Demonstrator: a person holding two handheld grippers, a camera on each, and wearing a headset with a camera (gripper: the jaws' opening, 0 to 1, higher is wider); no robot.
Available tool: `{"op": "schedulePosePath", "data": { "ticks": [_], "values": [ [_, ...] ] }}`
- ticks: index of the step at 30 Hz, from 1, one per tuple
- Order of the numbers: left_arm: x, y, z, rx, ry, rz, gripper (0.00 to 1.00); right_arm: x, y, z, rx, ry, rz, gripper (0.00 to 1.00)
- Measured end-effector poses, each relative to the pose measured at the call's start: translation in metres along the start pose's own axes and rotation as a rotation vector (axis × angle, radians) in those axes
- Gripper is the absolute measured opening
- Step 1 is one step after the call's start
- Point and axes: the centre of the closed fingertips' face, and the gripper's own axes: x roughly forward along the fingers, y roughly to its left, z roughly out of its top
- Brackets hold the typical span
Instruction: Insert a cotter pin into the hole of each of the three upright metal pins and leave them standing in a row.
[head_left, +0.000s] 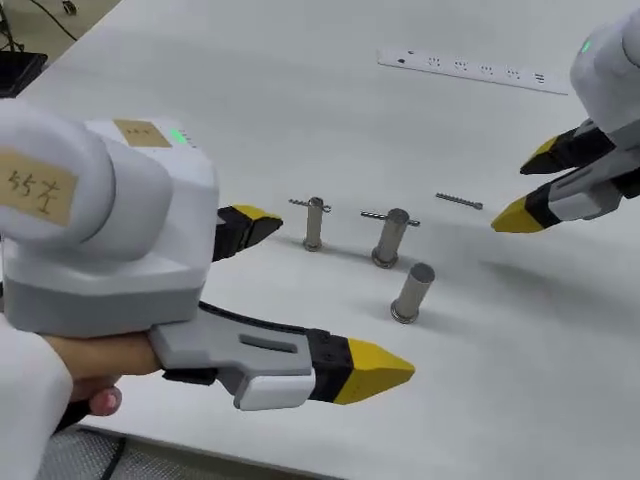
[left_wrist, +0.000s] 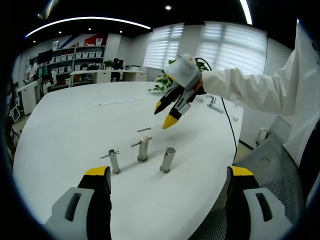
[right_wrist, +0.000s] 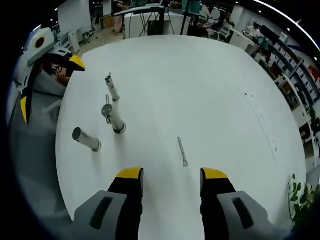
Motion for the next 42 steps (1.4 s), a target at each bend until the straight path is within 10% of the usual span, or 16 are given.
{"op": "schedulePosePath", "data": {
  "ticks": [10,42],
  "values": [
    [-0.002,0.002,-0.004,-0.008,0.015,0.017,0.94,0.028,-0.005,0.006,-0.051,0.035,0.052,0.18],
    [0.003,-0.005,-0.016,-0.017,0.059,-0.013,0.92,0.057,-0.014,-0.001,-0.076,0.233,0.182,0.0]
  ]
}}
